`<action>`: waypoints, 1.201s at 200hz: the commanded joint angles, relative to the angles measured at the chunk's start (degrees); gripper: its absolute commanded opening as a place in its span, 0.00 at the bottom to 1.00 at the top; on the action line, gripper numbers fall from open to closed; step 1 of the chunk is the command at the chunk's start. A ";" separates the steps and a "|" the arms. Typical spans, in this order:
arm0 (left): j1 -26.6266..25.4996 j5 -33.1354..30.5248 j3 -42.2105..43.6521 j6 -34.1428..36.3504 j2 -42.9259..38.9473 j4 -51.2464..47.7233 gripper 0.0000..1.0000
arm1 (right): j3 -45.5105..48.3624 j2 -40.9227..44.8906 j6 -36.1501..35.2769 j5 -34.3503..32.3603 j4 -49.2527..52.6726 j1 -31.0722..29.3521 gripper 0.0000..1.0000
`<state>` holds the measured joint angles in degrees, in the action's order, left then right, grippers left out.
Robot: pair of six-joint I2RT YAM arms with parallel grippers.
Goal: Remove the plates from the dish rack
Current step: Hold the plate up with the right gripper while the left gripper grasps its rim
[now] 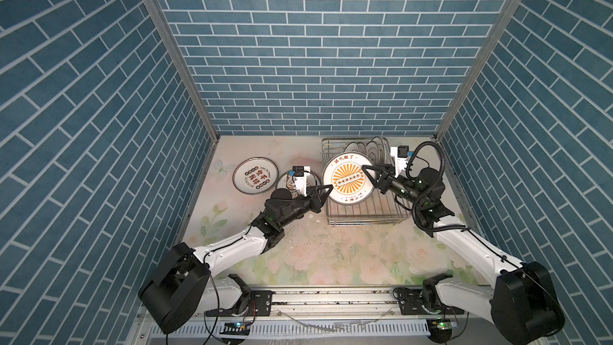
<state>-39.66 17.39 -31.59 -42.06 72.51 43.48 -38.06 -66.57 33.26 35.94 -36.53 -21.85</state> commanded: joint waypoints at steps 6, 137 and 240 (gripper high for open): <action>-0.15 -2.76 -1.54 0.92 0.38 -1.96 0.00 | 0.01 0.34 1.10 0.28 -2.30 -0.34 0.72; -0.12 -17.08 4.32 1.94 -9.14 -4.74 0.00 | 1.25 6.71 -14.74 -6.18 8.24 -6.89 0.98; 0.15 -18.21 7.00 2.20 -16.03 -8.10 0.00 | -4.94 2.73 -26.18 -14.08 16.32 -20.23 0.99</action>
<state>-39.66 -0.47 -24.93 -40.42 58.46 34.39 -40.77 -62.48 10.00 24.73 -20.91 -40.73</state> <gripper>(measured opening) 0.091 0.986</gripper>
